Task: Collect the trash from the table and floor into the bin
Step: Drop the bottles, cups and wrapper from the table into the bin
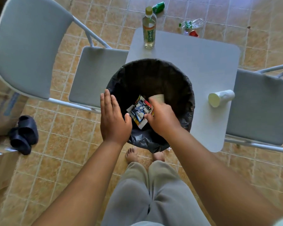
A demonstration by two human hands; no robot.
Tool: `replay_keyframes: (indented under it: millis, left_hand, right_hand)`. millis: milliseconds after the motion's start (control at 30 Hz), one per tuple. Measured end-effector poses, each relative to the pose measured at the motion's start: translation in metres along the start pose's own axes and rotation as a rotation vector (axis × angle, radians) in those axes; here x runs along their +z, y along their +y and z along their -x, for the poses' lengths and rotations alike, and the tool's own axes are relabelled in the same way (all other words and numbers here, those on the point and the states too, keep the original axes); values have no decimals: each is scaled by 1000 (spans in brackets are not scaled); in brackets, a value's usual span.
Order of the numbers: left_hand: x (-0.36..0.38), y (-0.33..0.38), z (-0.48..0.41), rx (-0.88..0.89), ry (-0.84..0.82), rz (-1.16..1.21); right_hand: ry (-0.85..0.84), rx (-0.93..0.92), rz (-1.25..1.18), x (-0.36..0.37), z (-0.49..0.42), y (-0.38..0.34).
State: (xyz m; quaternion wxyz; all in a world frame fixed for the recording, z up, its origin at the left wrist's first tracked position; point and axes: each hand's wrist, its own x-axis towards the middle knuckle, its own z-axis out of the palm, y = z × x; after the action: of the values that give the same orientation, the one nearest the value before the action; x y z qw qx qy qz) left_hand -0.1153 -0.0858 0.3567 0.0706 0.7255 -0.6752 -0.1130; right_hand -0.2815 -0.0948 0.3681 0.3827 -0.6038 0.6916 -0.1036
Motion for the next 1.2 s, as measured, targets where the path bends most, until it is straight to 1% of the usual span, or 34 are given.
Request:
replay_keyframes:
  millis: [67,133,167,233,300,433,633,733,800,867,900,933,967,1033,1067,1100,1133,1200]
  left_hand:
    - [0,2,0,4,-5,-9]
    - [1,3,0,10,-6,-4]
    - [1,3,0,13,-7,0]
    - [1,4,-2,26,-7,2]
    - [3,8,-5,36,-6,-4]
    - [9,26,-14,77,-3,4]
    - [16,55,-30,127,-13,7]
    - [19,65,-39,149,-7,7]
    - [20,68,-43,149,-1,9]
    - [22,69,-44,150,1,13]
    - [22,69,-44,154,5,12]
    - [23,68,-44,159,9,9]
    - [23,68,-44,163,12,5]
    - [23,68,-44,167,17,1]
    - [23,68,-44,170,21,1]
    - [23,68,-44,173,24,0]
    - [22,68,-45,177,27,2]
    - [22,68,-45,186,36,11]
  right_hand:
    - [156,-130,28,-10,4,6]
    - [396,-274,61,-23,9,17]
    - [500,-316,91,-29,11,25]
    - [606,-325,169,-39,13,45]
    - [607,-262,210,-47,15,65]
    - [561,-204,111,-56,17,91]
    - [643,-188,25,-72,14,113]
    - [709,-244,-94,-83,10,123]
    - [791,-265,-233,-89,6,135]
    - [888,-171,-323,-98,-4,156]
    - [908,-86,-297,-102,-13,171]
    - [873,17,-225,-106,-22,188]
    - [774,127,-127,-107,-32,207]
    - [465,312,106,-106,-50,244]
    - [303,376,230,-105,-57,259]
    - [165,414,349,-103,-63,270]
    - [63,423,459,-101,-69,278]
    - [-49,396,644,-97,-80,288]
